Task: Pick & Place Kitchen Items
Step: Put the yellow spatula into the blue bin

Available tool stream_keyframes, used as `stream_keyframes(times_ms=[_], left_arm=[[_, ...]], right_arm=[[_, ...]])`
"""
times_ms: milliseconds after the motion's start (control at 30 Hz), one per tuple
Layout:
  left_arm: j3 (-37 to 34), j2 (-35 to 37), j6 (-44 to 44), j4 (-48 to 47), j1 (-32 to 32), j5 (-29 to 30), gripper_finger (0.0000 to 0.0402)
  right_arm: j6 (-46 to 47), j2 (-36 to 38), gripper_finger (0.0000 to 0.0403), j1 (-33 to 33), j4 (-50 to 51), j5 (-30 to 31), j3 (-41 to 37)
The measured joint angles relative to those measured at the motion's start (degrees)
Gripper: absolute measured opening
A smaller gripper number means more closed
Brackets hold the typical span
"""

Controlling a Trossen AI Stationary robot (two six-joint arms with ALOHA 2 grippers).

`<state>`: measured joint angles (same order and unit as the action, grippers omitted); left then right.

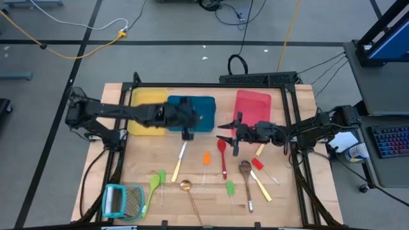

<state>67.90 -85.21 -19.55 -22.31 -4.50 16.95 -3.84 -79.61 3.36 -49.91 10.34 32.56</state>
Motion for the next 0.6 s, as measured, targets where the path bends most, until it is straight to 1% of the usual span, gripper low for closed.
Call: stream_keyframes(times_ms=[67,133,200,300,367,500,600], left_arm=[[-0.4,0.0,-0.7,1.3,-4.0,-3.9,0.003],[-0.9,-1.1,1.0,2.1,-7.9,-8.4,0.0023],[-1.1,-3.2,3.1,1.9,-11.5,-11.3,0.0015],[-1.2,-7.7,4.3,2.5,-15.5,-11.8,0.001],[-1.2,-11.0,4.3,2.7,-17.4,-11.8,0.0015],[-1.2,-17.5,4.6,2.2,-19.6,-12.0,0.0037],[-1.2,-20.6,5.2,2.7,-20.3,-12.0,0.0046]], right_arm=[[0.0,0.0,0.0183,0.0,1.1,0.0,0.0],[0.1,0.0,0.0183,0.0,2.5,0.0,0.0],[0.1,0.0,0.0183,0.0,4.2,0.0,0.0],[0.1,0.0,0.0183,0.0,5.6,0.0,0.0],[0.2,0.0,0.0183,0.0,5.9,0.0,0.0],[0.2,0.0,0.0183,0.0,5.6,0.0,0.0],[0.2,0.0,0.0183,0.0,5.4,0.0,0.0]])
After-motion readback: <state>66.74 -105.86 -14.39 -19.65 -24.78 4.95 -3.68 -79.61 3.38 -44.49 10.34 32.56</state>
